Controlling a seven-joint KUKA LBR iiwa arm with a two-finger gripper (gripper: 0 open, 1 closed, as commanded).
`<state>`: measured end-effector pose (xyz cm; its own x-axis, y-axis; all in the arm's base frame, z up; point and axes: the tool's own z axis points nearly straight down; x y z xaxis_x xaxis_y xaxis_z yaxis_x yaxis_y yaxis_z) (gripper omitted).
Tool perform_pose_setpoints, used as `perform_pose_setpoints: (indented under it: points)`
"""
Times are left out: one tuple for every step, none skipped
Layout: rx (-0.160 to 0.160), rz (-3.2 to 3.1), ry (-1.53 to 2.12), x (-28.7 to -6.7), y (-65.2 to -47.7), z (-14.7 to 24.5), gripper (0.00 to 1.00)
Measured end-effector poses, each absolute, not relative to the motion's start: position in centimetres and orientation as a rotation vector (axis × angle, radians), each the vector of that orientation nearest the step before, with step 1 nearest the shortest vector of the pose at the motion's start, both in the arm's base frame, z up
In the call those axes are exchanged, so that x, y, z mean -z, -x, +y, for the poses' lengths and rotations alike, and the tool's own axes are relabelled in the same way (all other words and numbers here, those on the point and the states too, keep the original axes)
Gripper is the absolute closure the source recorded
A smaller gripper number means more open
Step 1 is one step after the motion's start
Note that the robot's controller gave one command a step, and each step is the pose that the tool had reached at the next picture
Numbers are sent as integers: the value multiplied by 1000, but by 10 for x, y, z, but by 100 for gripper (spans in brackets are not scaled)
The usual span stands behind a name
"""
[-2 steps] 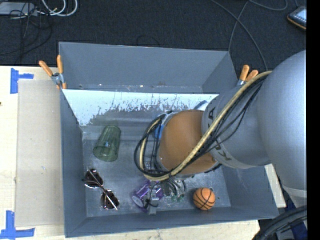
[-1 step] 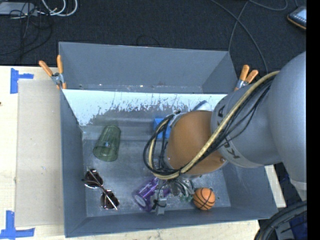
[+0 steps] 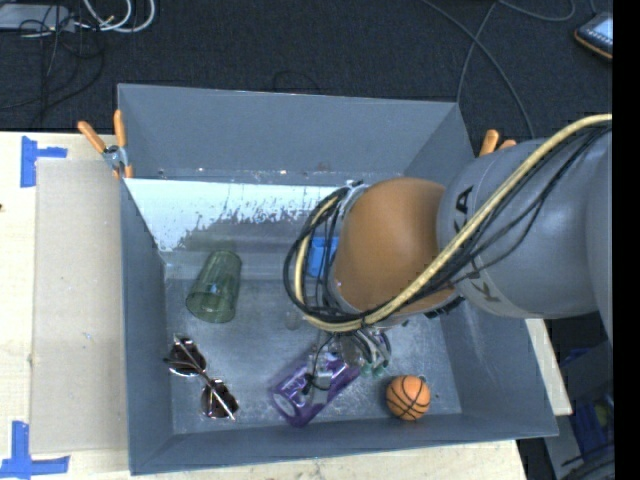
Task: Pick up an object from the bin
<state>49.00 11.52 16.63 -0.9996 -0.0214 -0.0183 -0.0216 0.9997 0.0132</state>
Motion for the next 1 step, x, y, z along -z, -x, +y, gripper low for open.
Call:
perform_pose_setpoints:
  points:
    - [-15,3120,144,-197,-482,108,0]
